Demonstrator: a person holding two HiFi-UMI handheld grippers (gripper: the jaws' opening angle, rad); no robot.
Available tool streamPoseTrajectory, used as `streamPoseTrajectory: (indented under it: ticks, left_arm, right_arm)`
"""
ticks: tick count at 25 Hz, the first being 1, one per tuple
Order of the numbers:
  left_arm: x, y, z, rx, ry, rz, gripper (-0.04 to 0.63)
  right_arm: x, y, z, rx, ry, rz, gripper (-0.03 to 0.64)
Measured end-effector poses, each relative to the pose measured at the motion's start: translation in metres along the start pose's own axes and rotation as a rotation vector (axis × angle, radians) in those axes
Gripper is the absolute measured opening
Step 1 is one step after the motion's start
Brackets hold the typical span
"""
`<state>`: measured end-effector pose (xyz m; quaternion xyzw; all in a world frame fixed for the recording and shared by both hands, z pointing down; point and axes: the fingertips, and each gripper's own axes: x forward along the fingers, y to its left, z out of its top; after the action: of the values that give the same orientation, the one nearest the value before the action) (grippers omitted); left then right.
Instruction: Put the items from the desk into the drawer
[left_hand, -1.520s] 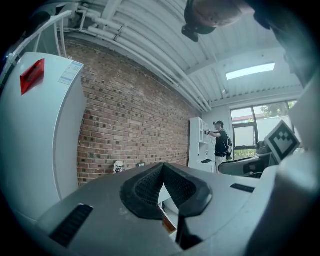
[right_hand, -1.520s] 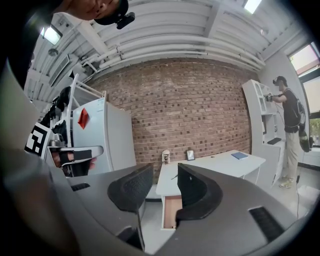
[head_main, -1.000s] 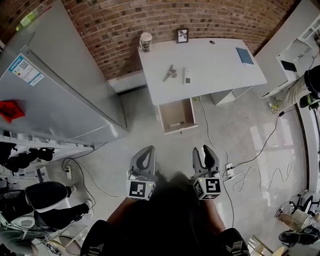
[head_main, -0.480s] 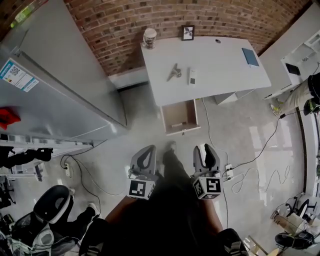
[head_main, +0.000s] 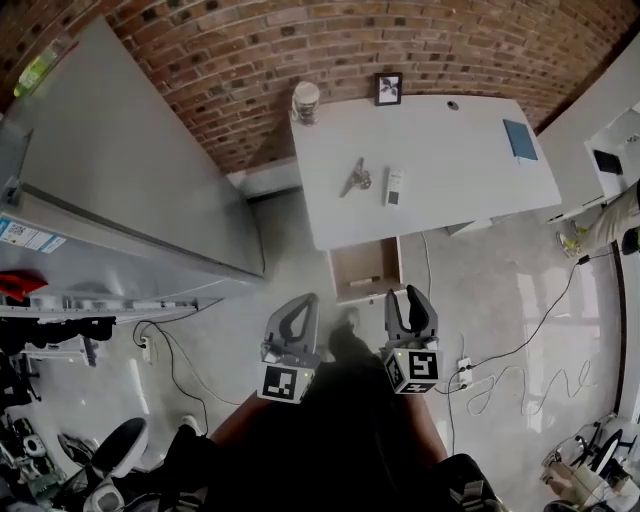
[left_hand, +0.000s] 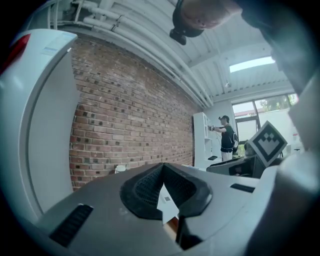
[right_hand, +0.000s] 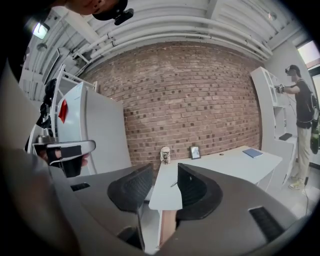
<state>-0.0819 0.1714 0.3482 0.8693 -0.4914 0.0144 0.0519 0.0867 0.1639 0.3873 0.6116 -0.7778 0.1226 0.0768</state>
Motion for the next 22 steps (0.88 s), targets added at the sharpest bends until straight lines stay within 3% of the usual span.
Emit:
streamPoseTrajectory:
  ticks: [11,22]
  left_arm:
    - [0.077,0.02,0.002,-0.048,0.012,0.076,0.002]
    - [0.152,0.028,-0.013,-0.046,-0.012,0.004,0.002]
  right_arm:
    - [0.088,-0.048,0.001,-0.051,0.042,0.071,0.123]
    - [0.163,-0.093,-0.024,-0.044,0.108,0.024,0.133]
